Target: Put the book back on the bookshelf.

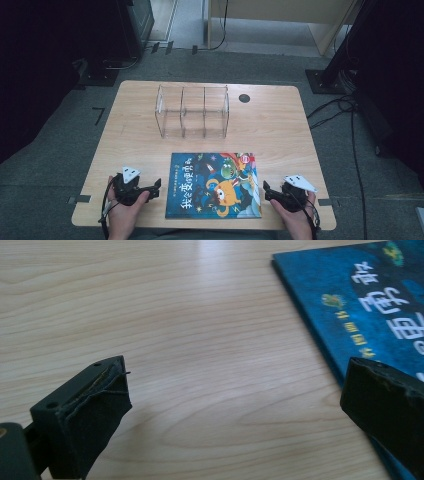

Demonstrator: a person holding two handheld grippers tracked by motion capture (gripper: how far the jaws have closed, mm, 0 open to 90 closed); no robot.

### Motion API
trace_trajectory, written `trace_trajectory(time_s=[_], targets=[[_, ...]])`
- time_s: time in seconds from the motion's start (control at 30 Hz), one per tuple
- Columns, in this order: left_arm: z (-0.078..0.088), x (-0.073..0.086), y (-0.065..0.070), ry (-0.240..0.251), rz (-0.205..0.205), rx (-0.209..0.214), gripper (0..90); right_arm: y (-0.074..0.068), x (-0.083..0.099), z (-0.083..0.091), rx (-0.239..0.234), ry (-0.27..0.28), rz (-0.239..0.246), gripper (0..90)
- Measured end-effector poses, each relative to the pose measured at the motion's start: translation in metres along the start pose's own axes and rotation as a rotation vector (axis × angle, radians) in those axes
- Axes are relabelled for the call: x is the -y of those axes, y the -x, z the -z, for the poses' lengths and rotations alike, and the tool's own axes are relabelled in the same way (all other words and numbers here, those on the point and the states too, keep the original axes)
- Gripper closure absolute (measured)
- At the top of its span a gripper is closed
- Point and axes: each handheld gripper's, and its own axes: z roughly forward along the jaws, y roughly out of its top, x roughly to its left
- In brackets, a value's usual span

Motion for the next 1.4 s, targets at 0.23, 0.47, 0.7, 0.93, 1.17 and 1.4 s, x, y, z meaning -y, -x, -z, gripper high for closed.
trace_trajectory(time_s=[0.23, 0.47, 0.7, 0.93, 1.17, 1.4], targets=[[-0.011, -0.001, 0.028, -0.026, -0.039, 0.08, 0.0, -0.021, 0.003, -0.006, -0.091, 0.0, -0.032, 36.2], [-0.019, 0.001, 0.053, -0.051, -0.093, 0.106, 5.3, -0.027, 0.003, -0.009, -0.095, -0.005, -0.069, 39.4], [-0.019, 0.002, 0.064, -0.04, -0.104, 0.185, 9.7, -0.036, 0.004, -0.012, -0.183, -0.009, -0.1, 47.1], [-0.019, 0.003, 0.066, -0.028, -0.098, 0.19, 12.7, -0.04, 0.004, -0.011, -0.205, -0.011, -0.126, 46.3], [-0.019, 0.002, 0.064, -0.017, -0.046, 0.206, 14.6, -0.029, 0.006, -0.013, -0.262, 0.008, -0.315, 49.6], [-0.019, 0.002, 0.057, -0.006, -0.007, 0.242, 15.5, -0.025, 0.006, -0.011, -0.275, 0.004, -0.361, 54.5]])
